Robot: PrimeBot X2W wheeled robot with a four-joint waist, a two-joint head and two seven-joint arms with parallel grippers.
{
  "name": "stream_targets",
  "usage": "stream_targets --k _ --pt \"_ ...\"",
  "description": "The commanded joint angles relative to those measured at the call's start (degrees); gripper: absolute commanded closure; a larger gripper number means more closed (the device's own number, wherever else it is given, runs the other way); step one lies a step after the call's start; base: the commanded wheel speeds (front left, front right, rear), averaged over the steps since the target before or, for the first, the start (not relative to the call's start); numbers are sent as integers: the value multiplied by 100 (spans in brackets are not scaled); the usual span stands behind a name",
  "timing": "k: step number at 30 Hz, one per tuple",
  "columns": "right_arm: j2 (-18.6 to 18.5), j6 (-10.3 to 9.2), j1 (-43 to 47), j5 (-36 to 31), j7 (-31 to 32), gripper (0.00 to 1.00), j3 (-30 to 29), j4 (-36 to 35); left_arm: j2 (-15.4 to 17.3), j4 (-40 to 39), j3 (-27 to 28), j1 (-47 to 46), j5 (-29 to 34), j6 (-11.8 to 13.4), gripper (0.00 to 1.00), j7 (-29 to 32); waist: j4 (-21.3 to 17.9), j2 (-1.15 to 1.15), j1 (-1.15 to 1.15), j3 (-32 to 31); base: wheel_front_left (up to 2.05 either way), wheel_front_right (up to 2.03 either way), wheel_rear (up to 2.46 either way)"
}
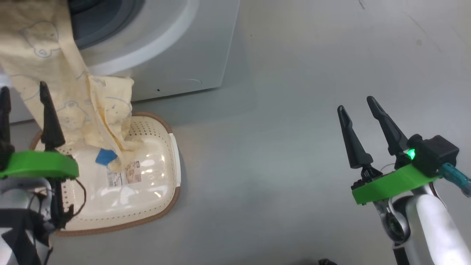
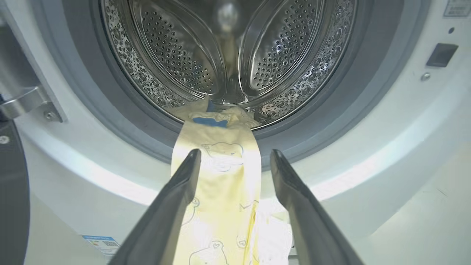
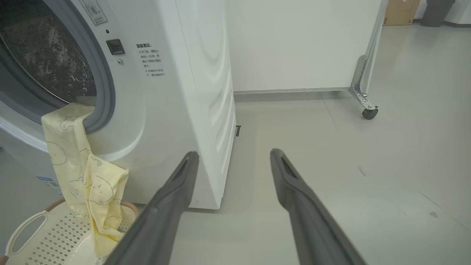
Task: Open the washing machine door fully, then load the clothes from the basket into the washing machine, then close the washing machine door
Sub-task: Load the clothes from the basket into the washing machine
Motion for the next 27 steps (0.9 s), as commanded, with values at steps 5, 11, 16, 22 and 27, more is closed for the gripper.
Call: stream_targets --k 5,11,16,22,27 --pt "-55 -16 132 -187 199 0 36 -242 -22 -642 173 744 -44 295 0 -48 305 0 1 -421 0 0 0" --pt "-55 -16 230 -314 363 0 6 -283 -219 -836 40 1262 -38 425 0 -58 462 0 1 -727 0 0 0" --pt "-55 -16 330 -395 500 0 6 -312 -389 -940 -13 1661 -90 497 0 -67 582 0 1 -1011 0 0 0" --pt "-55 -16 474 -437 637 0 -6 -353 -480 -963 -113 1949 -73 537 0 -72 699 0 1 -1285 0 0 0" --pt "-55 -16 524 -449 702 0 44 -351 -508 -971 -147 2034 -90 575 0 -63 746 0 1 -1417 0 0 0"
